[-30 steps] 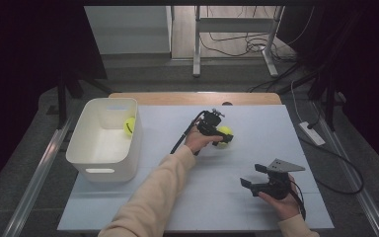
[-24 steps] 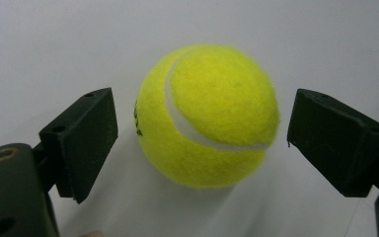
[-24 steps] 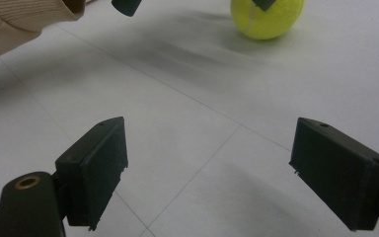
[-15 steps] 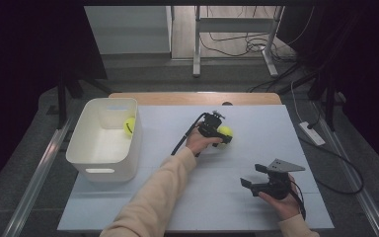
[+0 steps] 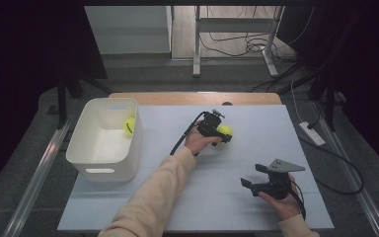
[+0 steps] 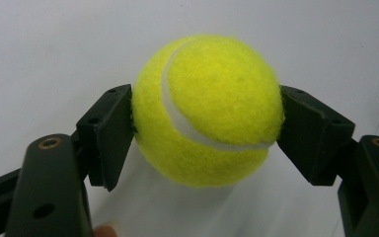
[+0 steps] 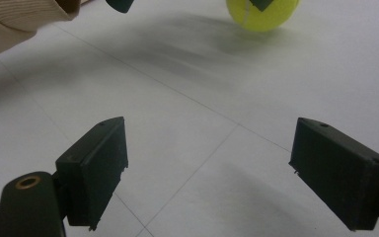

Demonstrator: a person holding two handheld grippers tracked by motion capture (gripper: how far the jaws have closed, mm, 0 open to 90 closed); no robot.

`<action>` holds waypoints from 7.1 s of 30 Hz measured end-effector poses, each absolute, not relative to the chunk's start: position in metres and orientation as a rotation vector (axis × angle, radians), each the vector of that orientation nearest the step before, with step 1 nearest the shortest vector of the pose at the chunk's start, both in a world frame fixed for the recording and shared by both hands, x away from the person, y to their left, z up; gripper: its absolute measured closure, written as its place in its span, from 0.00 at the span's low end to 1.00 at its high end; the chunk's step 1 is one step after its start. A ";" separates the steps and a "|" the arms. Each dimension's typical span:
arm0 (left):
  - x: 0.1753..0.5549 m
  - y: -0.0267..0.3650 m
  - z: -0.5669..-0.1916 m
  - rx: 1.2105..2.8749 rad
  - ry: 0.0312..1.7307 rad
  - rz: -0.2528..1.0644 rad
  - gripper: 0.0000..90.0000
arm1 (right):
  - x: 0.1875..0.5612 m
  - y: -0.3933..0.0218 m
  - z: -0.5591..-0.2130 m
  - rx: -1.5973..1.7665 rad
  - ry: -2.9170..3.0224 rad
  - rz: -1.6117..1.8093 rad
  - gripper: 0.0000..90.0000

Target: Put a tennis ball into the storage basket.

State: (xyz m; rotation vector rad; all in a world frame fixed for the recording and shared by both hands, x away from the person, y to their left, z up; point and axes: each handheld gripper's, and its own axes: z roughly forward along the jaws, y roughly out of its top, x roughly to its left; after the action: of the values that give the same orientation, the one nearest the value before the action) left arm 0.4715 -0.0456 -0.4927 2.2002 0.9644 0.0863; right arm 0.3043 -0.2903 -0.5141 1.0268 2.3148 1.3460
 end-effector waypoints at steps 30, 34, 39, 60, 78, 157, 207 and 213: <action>0.438 -0.012 -0.471 2.139 0.923 0.160 0.30 | 0.304 -0.290 -0.513 1.026 2.312 1.344 0.16; 0.435 -0.008 -0.470 2.139 0.916 0.172 0.30 | 0.304 -0.289 -0.513 1.024 2.312 1.339 0.16; 0.432 -0.003 -0.468 2.133 0.912 0.180 0.30 | 0.304 -0.289 -0.514 1.024 2.312 1.343 0.16; 0.419 0.010 -0.459 2.100 0.909 0.207 0.30 | 0.304 -0.288 -0.514 1.023 2.314 1.338 0.16; 0.409 0.020 -0.449 2.077 0.898 0.233 0.30 | 0.304 -0.288 -0.514 1.024 2.314 1.338 0.16; 0.359 0.101 -0.383 1.898 0.912 0.404 0.30 | 0.302 -0.286 -0.513 1.020 2.312 1.336 0.16; 0.342 0.156 -0.365 1.795 0.993 0.493 0.30 | 0.302 -0.285 -0.513 1.022 2.309 1.333 0.16; 0.340 0.164 -0.367 1.790 1.015 0.507 0.30 | 0.302 -0.285 -0.513 1.023 2.309 1.332 0.16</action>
State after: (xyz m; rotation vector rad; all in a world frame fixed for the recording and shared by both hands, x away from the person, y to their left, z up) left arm 0.3404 0.1640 -0.3671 1.7899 1.0153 0.5066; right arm 0.3018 -0.2850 -0.5128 1.0228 2.3092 1.3321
